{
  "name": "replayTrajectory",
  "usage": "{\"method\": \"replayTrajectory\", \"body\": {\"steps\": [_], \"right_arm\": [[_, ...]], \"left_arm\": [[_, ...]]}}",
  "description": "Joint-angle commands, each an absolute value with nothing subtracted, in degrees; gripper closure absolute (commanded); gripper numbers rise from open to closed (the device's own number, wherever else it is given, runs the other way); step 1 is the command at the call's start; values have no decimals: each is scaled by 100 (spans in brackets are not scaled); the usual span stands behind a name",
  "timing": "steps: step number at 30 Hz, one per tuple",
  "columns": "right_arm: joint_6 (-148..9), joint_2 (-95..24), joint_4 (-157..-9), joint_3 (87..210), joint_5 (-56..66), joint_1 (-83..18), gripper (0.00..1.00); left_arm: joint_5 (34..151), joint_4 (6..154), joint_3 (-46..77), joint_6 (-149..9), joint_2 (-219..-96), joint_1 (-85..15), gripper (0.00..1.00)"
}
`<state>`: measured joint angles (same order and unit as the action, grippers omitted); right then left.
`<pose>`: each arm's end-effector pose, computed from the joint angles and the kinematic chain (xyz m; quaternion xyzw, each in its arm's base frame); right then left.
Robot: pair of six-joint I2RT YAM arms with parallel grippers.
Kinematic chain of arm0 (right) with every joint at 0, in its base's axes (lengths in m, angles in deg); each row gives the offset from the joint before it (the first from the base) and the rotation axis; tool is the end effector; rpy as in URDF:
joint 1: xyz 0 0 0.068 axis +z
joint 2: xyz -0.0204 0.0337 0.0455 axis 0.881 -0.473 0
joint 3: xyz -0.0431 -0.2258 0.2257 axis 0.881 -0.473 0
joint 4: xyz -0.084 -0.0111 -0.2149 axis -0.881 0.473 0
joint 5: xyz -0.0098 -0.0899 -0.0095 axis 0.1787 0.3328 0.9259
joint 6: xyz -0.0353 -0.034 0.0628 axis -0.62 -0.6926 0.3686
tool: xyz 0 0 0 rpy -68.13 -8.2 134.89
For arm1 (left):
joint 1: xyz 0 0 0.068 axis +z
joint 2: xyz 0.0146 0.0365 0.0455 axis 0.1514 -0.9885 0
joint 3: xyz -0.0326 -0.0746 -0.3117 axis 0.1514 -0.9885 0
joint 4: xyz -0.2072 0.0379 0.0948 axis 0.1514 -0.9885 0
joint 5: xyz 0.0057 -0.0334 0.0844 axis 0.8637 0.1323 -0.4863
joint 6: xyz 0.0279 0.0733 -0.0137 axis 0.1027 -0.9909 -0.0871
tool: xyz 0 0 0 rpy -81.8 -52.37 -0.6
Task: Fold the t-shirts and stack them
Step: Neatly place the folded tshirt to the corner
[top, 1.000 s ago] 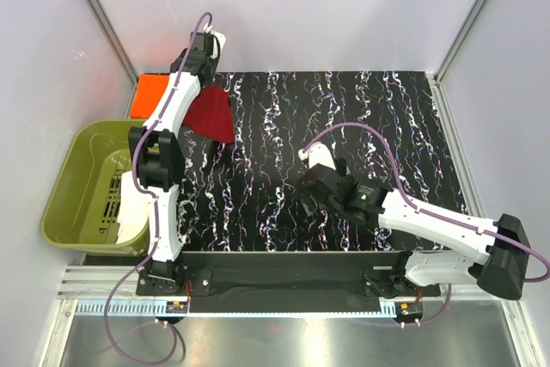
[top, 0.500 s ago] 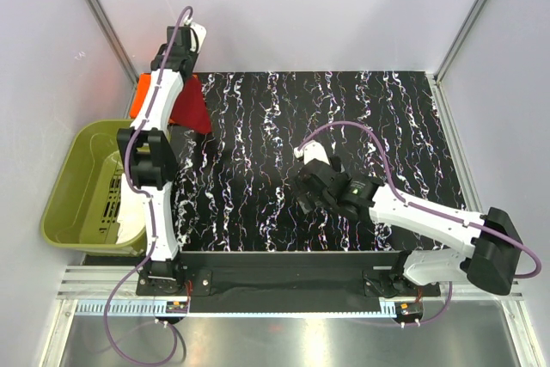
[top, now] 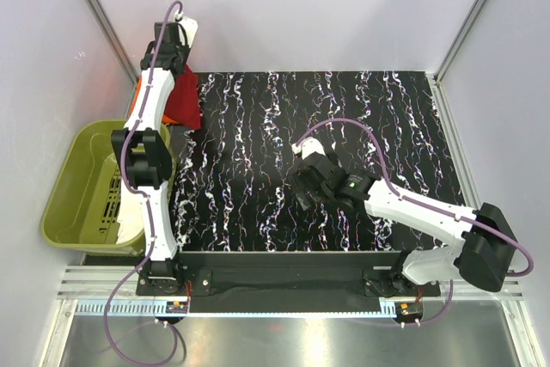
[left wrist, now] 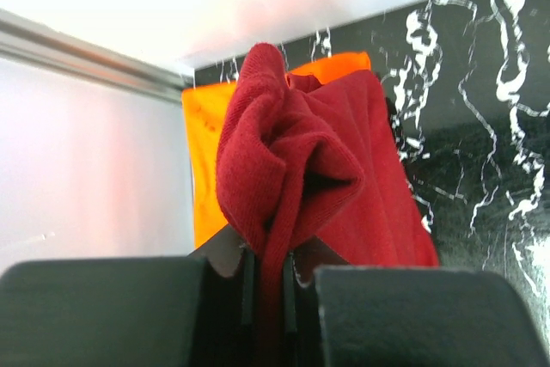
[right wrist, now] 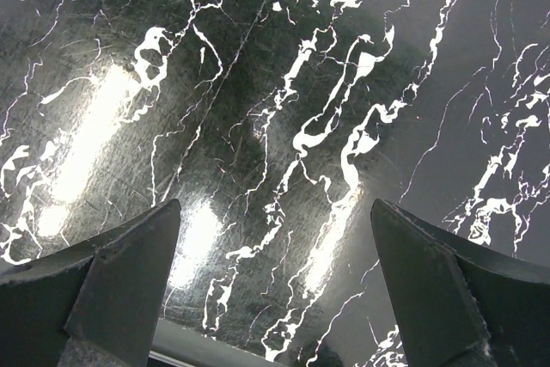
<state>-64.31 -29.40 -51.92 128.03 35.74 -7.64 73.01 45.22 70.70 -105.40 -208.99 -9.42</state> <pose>0.1652 0.1825 0.2935 -0.2730 0.8866 0.0162 0.3730 0.5405 0.0067 0.3516 0.1364 0.8617 0.1795 0.4547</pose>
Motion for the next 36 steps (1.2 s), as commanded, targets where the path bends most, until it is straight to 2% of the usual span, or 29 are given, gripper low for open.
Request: {"method": "replayTrajectory", "body": {"steps": [1, 23, 36], "right_arm": [[-6544, -3047, -5364, 13112, 3425, -859, 0], [-6518, -3635, -5328, 13438, 3126, -1105, 0], [-6562, -4241, -5258, 13886, 2915, -1272, 0]], "left_arm": [[7654, 5330, 7479, -10648, -20809, -879, 100], [8744, 5569, 7971, -10297, -21581, -238, 100], [8445, 6140, 8077, -9875, -22083, 183, 100]]}}
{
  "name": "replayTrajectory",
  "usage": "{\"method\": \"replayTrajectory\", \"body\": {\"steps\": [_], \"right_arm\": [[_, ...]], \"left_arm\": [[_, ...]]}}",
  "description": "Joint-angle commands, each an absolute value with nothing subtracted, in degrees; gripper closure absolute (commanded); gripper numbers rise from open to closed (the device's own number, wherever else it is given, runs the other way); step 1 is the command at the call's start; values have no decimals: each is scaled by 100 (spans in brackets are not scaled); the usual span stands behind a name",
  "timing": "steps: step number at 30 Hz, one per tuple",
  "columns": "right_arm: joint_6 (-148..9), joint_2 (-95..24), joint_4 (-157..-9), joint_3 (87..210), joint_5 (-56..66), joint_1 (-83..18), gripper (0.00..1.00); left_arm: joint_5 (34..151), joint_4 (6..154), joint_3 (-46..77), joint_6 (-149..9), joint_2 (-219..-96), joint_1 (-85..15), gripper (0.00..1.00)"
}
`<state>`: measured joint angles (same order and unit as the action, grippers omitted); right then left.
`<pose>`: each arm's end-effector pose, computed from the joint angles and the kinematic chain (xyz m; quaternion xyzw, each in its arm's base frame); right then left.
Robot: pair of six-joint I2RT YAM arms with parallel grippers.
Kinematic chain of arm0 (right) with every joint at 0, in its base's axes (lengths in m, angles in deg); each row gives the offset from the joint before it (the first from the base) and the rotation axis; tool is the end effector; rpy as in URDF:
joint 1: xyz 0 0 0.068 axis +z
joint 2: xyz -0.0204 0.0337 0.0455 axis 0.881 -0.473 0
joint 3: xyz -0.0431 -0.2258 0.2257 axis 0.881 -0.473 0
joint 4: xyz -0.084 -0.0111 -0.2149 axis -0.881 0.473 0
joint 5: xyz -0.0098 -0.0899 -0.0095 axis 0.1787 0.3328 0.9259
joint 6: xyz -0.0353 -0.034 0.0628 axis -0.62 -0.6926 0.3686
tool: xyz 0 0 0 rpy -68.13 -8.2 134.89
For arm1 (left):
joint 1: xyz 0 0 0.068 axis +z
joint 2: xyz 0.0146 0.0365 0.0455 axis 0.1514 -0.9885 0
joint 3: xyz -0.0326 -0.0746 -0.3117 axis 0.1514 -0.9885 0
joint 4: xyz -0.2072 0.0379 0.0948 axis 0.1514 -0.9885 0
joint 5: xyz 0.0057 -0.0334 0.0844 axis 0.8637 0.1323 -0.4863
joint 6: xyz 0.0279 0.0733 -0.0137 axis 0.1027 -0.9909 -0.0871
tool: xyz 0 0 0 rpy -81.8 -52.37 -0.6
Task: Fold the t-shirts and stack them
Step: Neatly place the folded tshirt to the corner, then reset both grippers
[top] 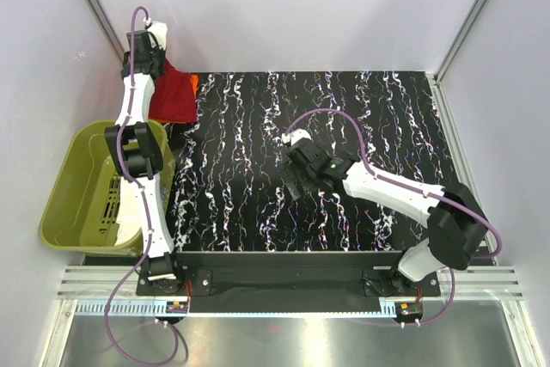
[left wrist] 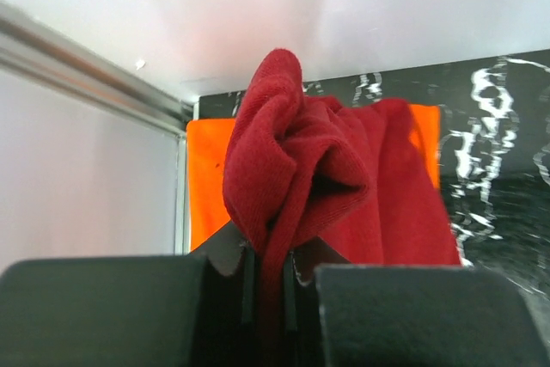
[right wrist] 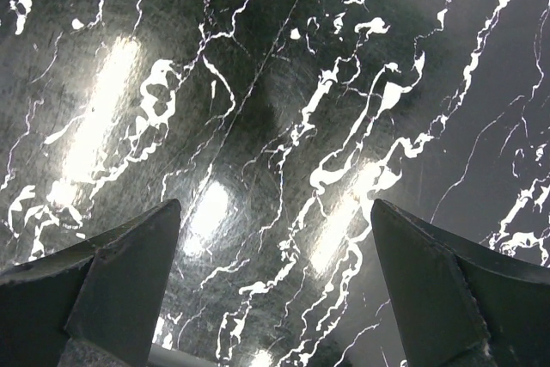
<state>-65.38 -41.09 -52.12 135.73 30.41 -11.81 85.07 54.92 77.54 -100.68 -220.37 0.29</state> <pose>0.2093 0.2164 0.2810 -0.2737 0.9040 0.0208 0.3279 0.5908 0.0926 0.3028 0.0765 0.8492 0.1198 0.5085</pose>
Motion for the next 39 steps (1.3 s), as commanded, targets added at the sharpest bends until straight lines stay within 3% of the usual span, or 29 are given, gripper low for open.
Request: {"method": "replayTrajectory", "body": {"steps": [1, 3, 4, 5, 8, 9, 10, 20, 30, 33, 39], "right_arm": [[-6570, -4286, -5258, 13947, 2897, -1281, 0], [-6570, -4417, -5232, 14052, 2827, -1334, 0], [-6571, -4461, -5214, 14088, 2801, -1360, 0], [-6571, -4497, -5205, 14114, 2774, -1386, 0], [-6544, -4655, -5100, 14272, 2748, -1457, 0], [-6553, -4690, -5056, 14360, 2748, -1466, 0], [-6536, -4603, -4908, 14422, 2783, -1501, 0], [-6307, -4032, -4871, 14062, 2853, -1598, 0], [-5280, -2628, -5091, 12991, 2397, -2062, 0], [-4805, -2091, -5240, 12587, 2186, -2256, 0], [-3321, -860, -6039, 11288, 1641, -2547, 0]], "left_arm": [[8437, 6149, 8103, -9849, -22153, 219, 98], [8445, 6228, 8130, -9796, -22206, 254, 86], [8280, 6246, 8138, -9726, -22267, 263, 75], [8200, 6237, 8199, -9708, -22294, 281, 73], [7832, 6316, 8375, -9611, -22329, 263, 50], [7734, 6412, 8402, -9567, -22312, 254, 47], [6985, 6613, 8394, -9558, -22050, 150, 2], [6951, 6703, 7955, -9549, -21231, -439, 1], [7328, 5765, 6250, -7856, -19377, -2240, 1], [8030, 5473, 5338, -6933, -18536, -2812, 1], [9174, 6437, 1797, -5297, -16245, -3753, 1]]}}
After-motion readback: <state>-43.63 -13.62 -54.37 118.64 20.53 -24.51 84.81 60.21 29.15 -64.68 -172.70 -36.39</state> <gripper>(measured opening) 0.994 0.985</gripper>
